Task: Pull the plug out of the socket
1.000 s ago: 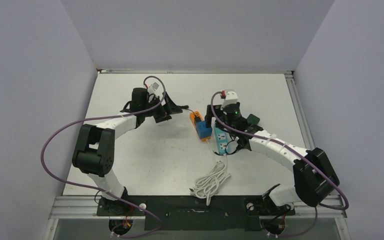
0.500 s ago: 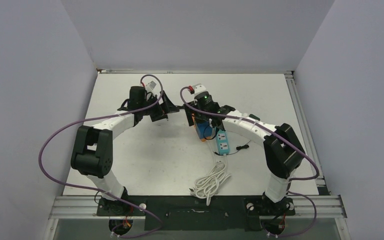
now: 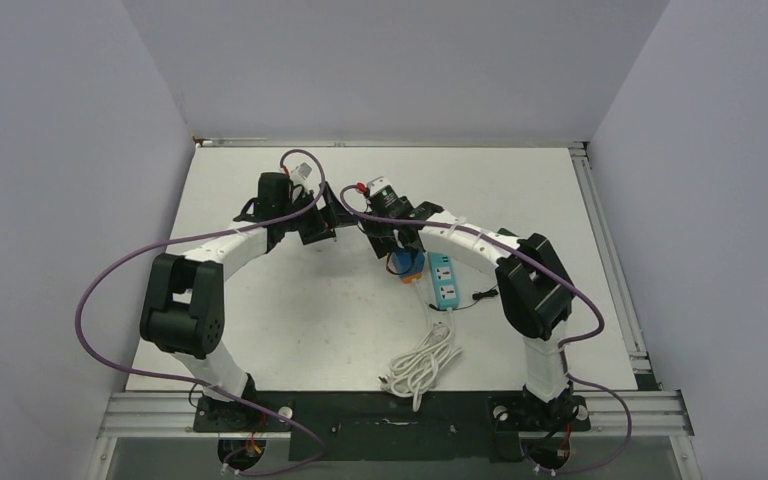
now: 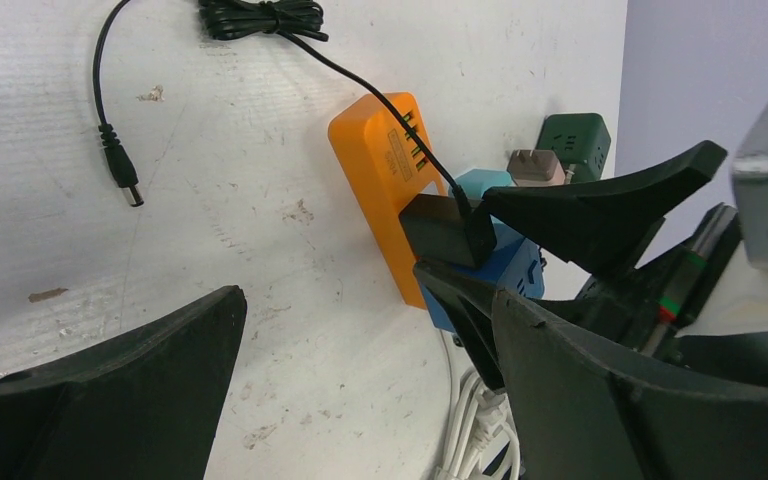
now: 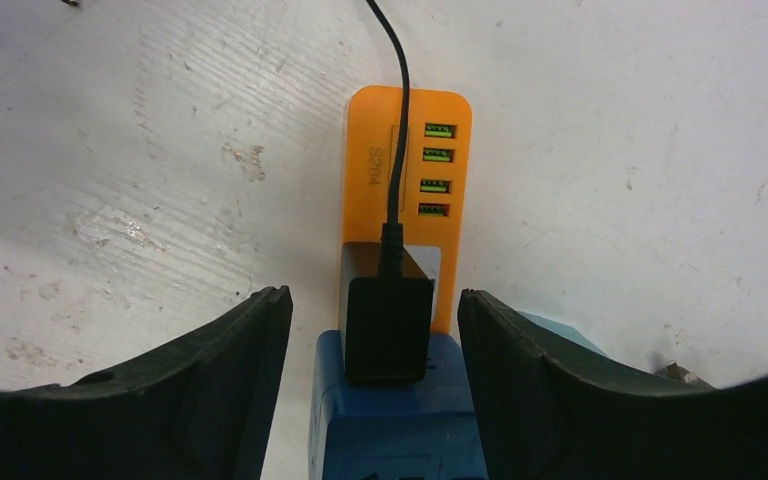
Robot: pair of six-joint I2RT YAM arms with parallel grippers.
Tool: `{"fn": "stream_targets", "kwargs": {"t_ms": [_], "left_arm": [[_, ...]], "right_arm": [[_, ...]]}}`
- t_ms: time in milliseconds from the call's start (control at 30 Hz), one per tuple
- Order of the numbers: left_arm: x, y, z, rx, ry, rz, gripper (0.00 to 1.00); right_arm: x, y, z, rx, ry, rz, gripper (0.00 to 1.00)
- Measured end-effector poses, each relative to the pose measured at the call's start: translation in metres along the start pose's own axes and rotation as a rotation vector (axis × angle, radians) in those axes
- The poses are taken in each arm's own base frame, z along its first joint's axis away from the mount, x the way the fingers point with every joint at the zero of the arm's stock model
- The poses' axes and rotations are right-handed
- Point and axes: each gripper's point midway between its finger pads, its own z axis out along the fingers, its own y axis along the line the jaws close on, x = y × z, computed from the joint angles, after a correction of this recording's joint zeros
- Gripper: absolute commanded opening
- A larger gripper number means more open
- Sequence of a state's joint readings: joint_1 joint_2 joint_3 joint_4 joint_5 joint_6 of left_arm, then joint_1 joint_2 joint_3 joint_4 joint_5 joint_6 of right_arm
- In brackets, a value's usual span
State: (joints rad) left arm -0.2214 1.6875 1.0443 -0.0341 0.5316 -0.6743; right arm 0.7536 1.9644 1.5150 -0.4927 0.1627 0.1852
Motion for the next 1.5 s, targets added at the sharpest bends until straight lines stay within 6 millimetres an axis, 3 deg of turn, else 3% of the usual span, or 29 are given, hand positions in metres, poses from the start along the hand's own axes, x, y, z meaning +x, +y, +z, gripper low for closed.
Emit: {"fn": "stream_targets", "kwargs": {"t_ms": [333,633,900,1067,1300,1500], "left_arm": [[-0.001,-0.001,-0.001,0.001,-0.004,0.001,0.90],[-0.001,-0.002,-0.002,0.004,-0.004,0.002,0.90],[0.000,-0.010,-0.002,0.046,0.008,-0.006,0.90],[0.002,-0.020,0.006,0.126,0.037,-0.044,0.90],[0.016,-0.014,0.019,0.164,0.103,-0.111,0.90],[0.027,-0.017,0.025,0.161,0.132,-0.087,0.90]], "right_arm": [[0.003,-0.002,0.009,0.020,0.031,-0.028,0.37],[-0.004,-0.001,0.011,0.019,0.024,-0.039,0.06],[-0.005,-0.001,0.009,0.012,-0.057,-0.012,0.05],[-0.001,-0.008,-0.019,-0.014,-0.189,0.033,0.05],[-0.027,-0.005,-0.070,-0.119,-0.464,0.087,0.05],[-0.020,-0.002,-0.075,-0.154,-0.529,0.095,0.05]]}}
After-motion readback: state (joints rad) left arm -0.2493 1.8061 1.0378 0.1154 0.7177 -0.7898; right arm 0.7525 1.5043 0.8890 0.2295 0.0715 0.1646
